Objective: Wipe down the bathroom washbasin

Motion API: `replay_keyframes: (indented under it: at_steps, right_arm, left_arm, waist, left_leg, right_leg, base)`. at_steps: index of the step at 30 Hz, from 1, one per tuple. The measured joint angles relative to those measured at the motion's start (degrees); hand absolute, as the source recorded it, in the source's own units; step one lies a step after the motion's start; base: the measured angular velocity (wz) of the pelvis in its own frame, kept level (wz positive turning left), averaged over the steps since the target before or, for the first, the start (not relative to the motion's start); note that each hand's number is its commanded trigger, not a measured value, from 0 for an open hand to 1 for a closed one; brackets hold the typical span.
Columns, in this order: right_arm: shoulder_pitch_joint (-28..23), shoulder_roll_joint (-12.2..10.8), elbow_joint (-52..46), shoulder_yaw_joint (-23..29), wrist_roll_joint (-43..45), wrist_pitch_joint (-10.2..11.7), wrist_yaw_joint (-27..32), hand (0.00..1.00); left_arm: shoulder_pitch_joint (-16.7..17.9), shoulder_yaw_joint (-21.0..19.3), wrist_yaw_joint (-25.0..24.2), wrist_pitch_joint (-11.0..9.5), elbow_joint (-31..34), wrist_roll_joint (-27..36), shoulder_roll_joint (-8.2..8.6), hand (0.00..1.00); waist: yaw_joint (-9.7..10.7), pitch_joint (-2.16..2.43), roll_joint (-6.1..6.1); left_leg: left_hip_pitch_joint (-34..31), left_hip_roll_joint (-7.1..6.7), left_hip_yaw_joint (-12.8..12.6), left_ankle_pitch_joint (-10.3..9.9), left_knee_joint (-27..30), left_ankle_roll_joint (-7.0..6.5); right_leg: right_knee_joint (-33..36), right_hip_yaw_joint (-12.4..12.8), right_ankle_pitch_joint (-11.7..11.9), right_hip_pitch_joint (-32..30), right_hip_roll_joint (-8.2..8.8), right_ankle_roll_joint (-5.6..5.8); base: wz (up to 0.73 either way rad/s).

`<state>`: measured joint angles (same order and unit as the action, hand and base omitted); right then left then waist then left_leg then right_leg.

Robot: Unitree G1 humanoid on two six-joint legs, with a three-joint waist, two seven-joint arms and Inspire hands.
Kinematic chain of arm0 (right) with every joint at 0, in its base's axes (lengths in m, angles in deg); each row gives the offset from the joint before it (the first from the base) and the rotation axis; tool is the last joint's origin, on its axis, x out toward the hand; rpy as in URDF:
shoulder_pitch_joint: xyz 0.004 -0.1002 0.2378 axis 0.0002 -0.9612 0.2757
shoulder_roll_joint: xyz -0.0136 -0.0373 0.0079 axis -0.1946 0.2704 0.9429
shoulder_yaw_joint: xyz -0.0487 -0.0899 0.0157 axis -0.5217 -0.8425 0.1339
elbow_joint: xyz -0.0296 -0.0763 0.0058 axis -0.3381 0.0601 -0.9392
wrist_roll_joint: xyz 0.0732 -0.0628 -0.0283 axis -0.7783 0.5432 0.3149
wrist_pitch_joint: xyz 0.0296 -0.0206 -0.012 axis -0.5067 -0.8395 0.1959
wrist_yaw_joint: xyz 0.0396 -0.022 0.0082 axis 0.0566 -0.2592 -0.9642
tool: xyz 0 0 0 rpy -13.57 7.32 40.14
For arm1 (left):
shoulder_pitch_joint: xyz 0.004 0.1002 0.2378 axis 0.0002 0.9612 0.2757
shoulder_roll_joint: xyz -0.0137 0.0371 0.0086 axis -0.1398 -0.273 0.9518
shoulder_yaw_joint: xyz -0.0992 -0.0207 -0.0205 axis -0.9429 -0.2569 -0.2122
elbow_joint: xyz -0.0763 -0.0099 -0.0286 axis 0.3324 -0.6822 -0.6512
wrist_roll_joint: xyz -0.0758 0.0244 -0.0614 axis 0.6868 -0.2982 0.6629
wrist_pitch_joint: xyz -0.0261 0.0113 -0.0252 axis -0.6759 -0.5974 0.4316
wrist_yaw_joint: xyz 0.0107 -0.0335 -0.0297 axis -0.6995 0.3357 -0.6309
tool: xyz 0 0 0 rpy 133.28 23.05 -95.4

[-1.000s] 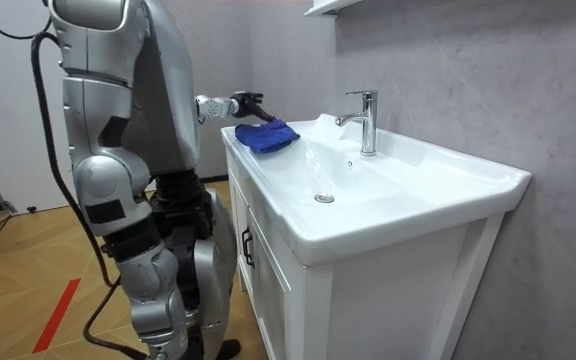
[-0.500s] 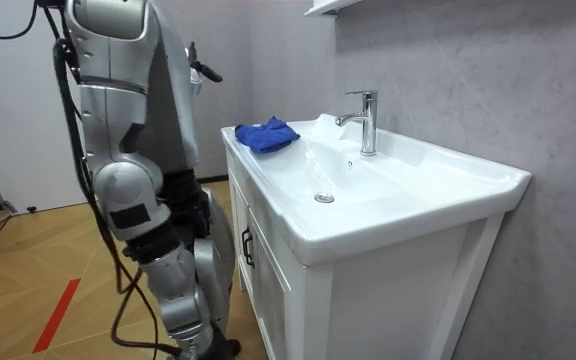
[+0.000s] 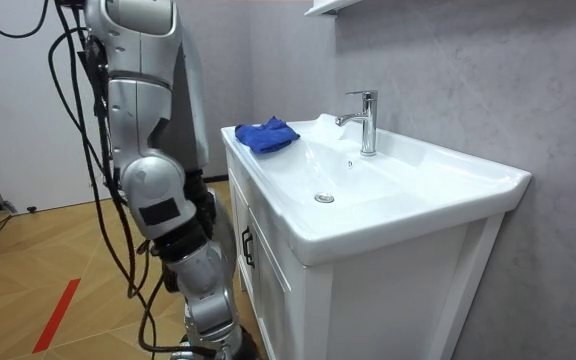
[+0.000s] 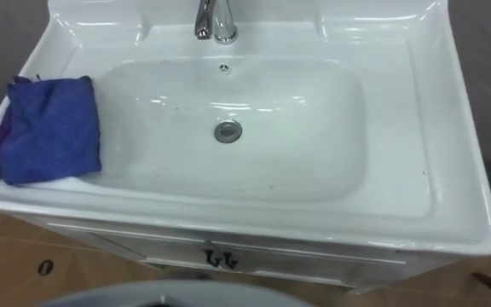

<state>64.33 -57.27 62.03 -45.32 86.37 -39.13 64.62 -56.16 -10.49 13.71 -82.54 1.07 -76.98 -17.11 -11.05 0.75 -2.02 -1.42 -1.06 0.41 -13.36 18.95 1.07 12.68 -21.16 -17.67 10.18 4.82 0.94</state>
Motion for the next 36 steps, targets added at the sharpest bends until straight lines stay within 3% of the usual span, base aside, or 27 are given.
replay_keyframes:
  at_steps: [2, 3, 5, 10, 14, 18, 22, 27, 30, 36]
  right_arm:
    - [0.72, 0.35, 0.52, -0.01, 0.98, -0.1, -0.28, 0.0]
    - [0.73, 0.39, 0.52, -0.02, 1.48, -0.11, -0.48, 0.0]
    - [0.85, 0.46, 0.55, -0.18, 2.08, 0.04, -0.79, 0.0]
    - [1.92, 0.45, 2.57, -0.21, 2.77, 0.52, -1.26, 0.0]
    - [2.15, 0.55, 4.35, 0.04, 2.8, 0.61, -1.18, 0.0]
    - [1.53, 0.47, 4.74, -0.11, 2.76, 1.19, -1.21, 0.0]
    - [1.46, 0.43, 5.08, -0.08, 2.73, 2.67, -1.75, 0.0]
    - [1.44, 0.06, 5.44, -0.02, 2.74, 3.35, -2.44, 0.0]
    - [1.34, -0.39, 5.36, -0.08, 2.73, 3.54, -2.45, 0.0]
    - [1.48, -1.25, 4.69, -1.4, 3.04, 3.34, -2.51, 0.0]
  left_arm:
    - [0.11, 0.07, -1.06, 0.14, -8.13, 0.05, 1.61, 0.0]
    - [0.42, 0.21, -1.54, 0.16, -9.18, 0.04, 2.12, 0.0]
    - [1.81, 3.89, -2.87, 0.16, -13.23, 0.79, 3.4, 0.0]
    - [0.66, 7.26, -5.22, 0.16, -19.96, 0.86, 3.71, 0.0]
    - [0.26, 8.72, -7.63, 0.06, -19.86, 0.92, 3.69, 0.0]
    - [-2.16, 10.71, -8.56, -0.3, -18.55, -0.51, 3.65, 0.0]
    - [-4.61, 14.22, -10.31, -2.92, -16.17, -5.21, 3.44, 0.0]
    - [-7.32, 18.46, -13.37, -3.79, -14.49, -10.27, 3.2, 0.0]
    - [-7.52, 22.79, -13.94, -4.38, -13.74, -14.57, 3.54, 0.0]
    - [-7.61, 24.9, -16.76, -4.4, -13.85, -14.72, 5.31, 0.0]
  waist:
    - [-0.16, -0.12, 0.53]
    - [-0.23, -0.12, 0.64]
    - [-0.22, -0.1, 0.8]
    - [0.74, -0.13, 0.89]
    - [3.71, -0.15, 1.21]
    - [5.08, -0.36, 1.59]
    - [6.74, -0.87, 3.25]
    - [7.78, -0.84, 4.92]
    - [7.8, -0.82, 4.68]
    - [7.75, -0.85, 2.97]
  left_leg:
    - [0.39, -0.22, 0.31, 0.0, -0.06, -0.01]
    - [0.62, -0.27, 0.35, 0.0, -0.08, -0.01]
    - [0.83, -0.29, 0.6, 0.0, -0.04, -0.04]
    - [0.6, -0.38, 1.31, 0.42, -0.55, -0.07]
    - [-0.01, -0.69, 1.88, 0.92, -0.05, -0.11]
    - [-0.08, -0.69, 1.4, 0.92, -0.17, -0.12]
    - [-0.12, -0.7, 0.37, 0.92, -0.32, -0.17]
    - [-1.07, -0.67, -0.62, 0.8, 0.09, -0.34]
    - [-1.01, -0.46, -2.32, 0.59, 0.47, -0.63]
    - [-0.93, 0.36, -4.77, -0.79, 0.94, -1.09]
  right_leg:
    - [-0.11, -0.17, -0.04, 0.7, 0.09, 0.02]
    - [-0.14, -0.18, -0.09, 0.84, 0.17, 0.1]
    - [0.09, 0.0, -0.23, 1.0, 0.28, 0.15]
    - [0.18, -0.38, -0.28, 1.05, 0.43, 0.01]
    - [0.24, -1.75, -0.29, 1.03, 0.68, -0.04]
    - [0.13, -1.68, -0.35, 0.85, 0.8, -0.04]
    - [-0.17, -1.76, -0.49, 0.72, 1.07, 0.02]
    - [-0.09, -1.26, -0.44, -0.15, 1.01, 0.08]
    - [0.22, -0.25, -0.25, -0.27, 0.79, 0.28]
    - [2.11, 0.55, -0.18, -1.45, 0.96, 0.41]
  base:
    - [0.08]
    - [0.06]
    - [0.0]
    - [0.08]
    - [0.14]
    - [-0.02]
    - [-0.04]
    - [-0.02]
    - [-0.14]
    - [-0.13]
